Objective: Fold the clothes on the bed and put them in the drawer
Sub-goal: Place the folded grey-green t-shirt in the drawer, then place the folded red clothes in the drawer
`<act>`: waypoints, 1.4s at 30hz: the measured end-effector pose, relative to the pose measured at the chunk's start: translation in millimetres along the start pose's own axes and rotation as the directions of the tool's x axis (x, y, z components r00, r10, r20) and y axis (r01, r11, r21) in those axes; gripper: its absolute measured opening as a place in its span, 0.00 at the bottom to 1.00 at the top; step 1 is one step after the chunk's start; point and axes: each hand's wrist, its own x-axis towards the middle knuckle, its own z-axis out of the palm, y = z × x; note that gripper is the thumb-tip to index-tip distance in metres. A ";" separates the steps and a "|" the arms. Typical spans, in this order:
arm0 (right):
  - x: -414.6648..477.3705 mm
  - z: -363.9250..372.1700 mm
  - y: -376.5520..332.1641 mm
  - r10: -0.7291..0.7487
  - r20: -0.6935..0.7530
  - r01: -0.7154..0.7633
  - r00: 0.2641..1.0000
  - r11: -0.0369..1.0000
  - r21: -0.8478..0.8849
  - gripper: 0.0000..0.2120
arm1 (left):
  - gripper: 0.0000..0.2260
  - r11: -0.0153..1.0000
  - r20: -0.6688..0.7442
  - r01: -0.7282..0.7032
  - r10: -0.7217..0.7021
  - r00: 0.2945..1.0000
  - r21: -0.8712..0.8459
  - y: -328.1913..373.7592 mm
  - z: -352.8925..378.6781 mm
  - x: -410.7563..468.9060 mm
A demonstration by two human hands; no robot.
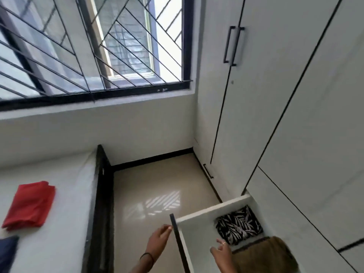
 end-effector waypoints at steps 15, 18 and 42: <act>-128.4 182.5 -136.3 -0.250 0.259 0.289 0.933 0.949 -0.126 0.18 | 0.03 0.964 -0.355 0.089 -0.177 0.918 -0.249 -89.3 -218.0 -40.3; -152.7 220.0 -149.3 -0.249 0.303 0.295 0.920 0.948 -0.116 0.16 | 0.04 0.954 -0.400 0.099 -0.212 0.892 -0.284 -113.8 -253.0 -49.1; -195.6 453.1 -265.4 -0.238 0.626 0.386 0.742 0.916 -0.109 0.19 | 0.06 0.805 -0.525 0.175 -0.517 0.676 -0.567 -217.5 -415.4 -18.4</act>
